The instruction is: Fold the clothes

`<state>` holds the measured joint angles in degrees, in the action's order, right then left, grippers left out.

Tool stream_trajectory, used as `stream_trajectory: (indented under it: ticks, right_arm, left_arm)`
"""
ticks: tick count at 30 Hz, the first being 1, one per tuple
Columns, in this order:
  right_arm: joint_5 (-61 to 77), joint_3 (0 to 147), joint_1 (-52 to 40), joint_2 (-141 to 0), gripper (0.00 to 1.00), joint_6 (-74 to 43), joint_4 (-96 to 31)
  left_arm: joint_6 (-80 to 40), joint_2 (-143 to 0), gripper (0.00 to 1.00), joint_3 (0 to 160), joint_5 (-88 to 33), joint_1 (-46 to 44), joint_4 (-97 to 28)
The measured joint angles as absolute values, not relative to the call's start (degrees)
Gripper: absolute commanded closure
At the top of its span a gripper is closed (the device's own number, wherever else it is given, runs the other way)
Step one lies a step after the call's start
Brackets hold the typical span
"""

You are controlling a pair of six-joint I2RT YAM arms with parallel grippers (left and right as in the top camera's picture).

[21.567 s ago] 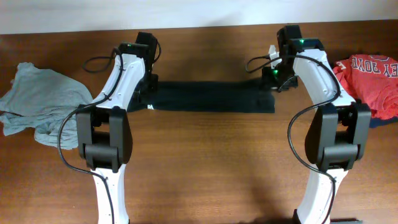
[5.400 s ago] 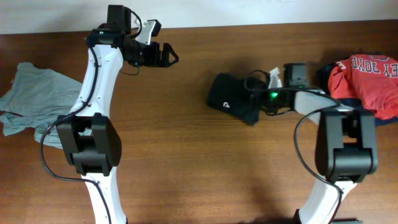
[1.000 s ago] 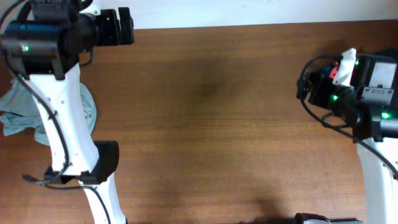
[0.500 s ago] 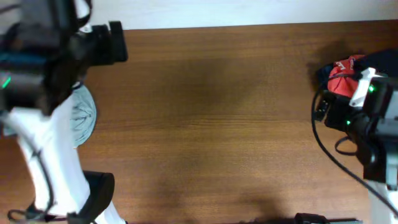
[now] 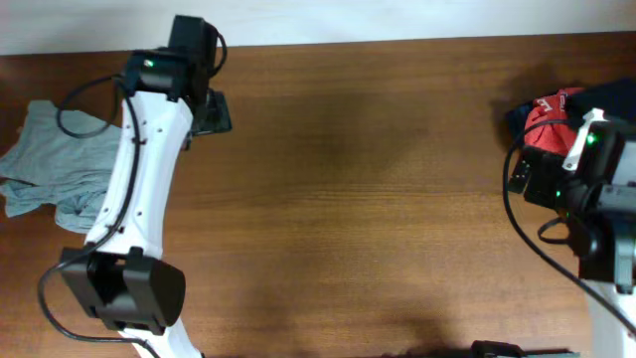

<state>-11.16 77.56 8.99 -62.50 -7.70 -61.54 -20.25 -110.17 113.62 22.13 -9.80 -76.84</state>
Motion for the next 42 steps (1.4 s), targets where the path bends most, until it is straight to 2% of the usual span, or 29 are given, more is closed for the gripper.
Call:
stream_trajectory:
  ticks: [7,18,23,29,36,42]
  right_arm:
    - [-11.3,77.6,9.0,-68.0,0.01,-7.7,-61.6]
    - [-11.3,77.6,9.0,-78.0,0.01,-7.7,-61.5]
    - [-11.3,77.6,9.0,-77.6,0.01,-7.7,-61.5]
    - [-11.4,77.5,8.2,-70.4,0.01,-7.7,-61.6]
    - [-11.4,77.5,2.7,-56.9,0.01,-7.7,-61.6]
    - [-12.0,77.5,2.1,-45.5,0.01,-7.7,-62.3]
  left_arm:
    - [-20.8,-110.2,0.01,107.4,23.0,-9.8,-72.4]
    - [-20.8,-110.2,0.01,107.2,23.0,-9.8,-72.1]
    - [-20.8,-110.2,0.01,107.2,23.0,-9.8,-72.1]
    - [-20.8,-110.2,0.01,107.2,23.0,-9.8,-72.1]
    - [-20.8,-110.2,0.01,107.2,23.0,-9.8,-72.1]
    - [-20.8,-110.2,0.01,107.1,23.0,-9.8,-72.1]
